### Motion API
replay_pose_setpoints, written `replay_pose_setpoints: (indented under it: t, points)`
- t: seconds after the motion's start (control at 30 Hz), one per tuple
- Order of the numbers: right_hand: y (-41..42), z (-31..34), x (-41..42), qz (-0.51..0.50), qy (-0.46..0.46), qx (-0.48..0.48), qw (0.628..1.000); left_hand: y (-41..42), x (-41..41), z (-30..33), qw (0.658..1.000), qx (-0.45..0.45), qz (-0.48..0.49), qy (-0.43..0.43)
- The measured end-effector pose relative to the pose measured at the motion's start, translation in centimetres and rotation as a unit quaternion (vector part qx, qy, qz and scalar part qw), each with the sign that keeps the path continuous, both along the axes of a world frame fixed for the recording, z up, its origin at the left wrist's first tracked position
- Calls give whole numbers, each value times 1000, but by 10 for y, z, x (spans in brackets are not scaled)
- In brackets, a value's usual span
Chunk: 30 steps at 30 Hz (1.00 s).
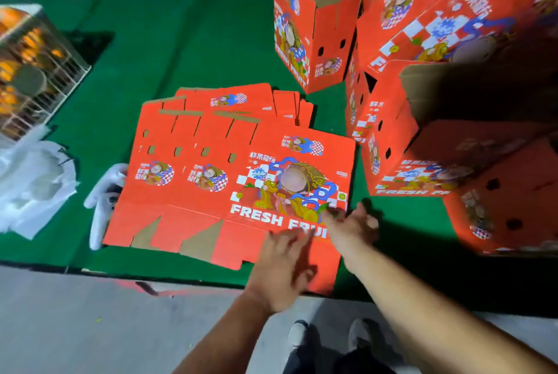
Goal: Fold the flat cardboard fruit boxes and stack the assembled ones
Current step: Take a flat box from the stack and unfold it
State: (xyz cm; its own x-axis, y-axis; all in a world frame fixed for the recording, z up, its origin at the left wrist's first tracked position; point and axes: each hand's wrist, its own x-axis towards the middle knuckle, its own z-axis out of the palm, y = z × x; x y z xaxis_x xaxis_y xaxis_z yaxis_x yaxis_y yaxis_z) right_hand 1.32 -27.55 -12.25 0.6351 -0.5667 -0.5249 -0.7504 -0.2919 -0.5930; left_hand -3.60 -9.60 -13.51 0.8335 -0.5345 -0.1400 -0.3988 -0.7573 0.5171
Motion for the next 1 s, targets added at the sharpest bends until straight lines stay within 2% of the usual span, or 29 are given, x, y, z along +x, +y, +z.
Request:
replay_pose_setpoints:
  t: [0.07, 0.13, 0.2, 0.27, 0.3, 0.37, 0.57, 0.63, 0.67, 0.73, 0.8, 0.83, 0.9, 0.97, 1.0]
  points:
    - [-9, -5, 0, -15, 31, -16, 999, 35, 11, 7, 982, -74, 168, -41]
    - [-12, -8, 0, -13, 34, 29, 999, 84, 34, 12, 937, -50, 339, -65]
    - [-10, -6, 3, -42, -20, 137, 989, 126, 61, 16, 889, -25, 457, 6]
    - [-7, 2, 7, -77, -65, 246, 964, 154, 78, 17, 864, -18, 496, 90]
    - [-6, 6, 9, -81, -85, 272, 955, 165, 83, 17, 859, -4, 500, 110]
    - [-7, 20, 10, -57, -120, 261, 956, 177, 88, 25, 854, -3, 504, 129]
    - [-29, 71, 16, 0, -169, 182, 969, 175, 86, 54, 850, -156, 470, 180]
    - [-36, 89, 19, 27, -173, 184, 967, 159, 78, 69, 797, -270, 498, 207]
    - [-36, 96, 20, 55, -162, 192, 966, 149, 73, 76, 784, -310, 492, 217]
    - [-28, 107, 18, 132, -129, 218, 958, 124, 64, 89, 803, -341, 433, 228]
    - [-22, 115, 18, 158, -163, 212, 951, 104, 58, 101, 828, -342, 383, 226]
    - [-23, 121, 19, 144, -200, 222, 943, 98, 56, 107, 841, -345, 367, 197]
    - [-34, 133, 18, 116, -248, 303, 913, 97, 57, 114, 863, -347, 347, 118]
    - [-51, 148, 11, 117, -242, 381, 885, 94, 56, 124, 854, -394, 317, 122]
    - [-57, 154, 7, 123, -233, 379, 887, 93, 58, 126, 852, -411, 294, 140]
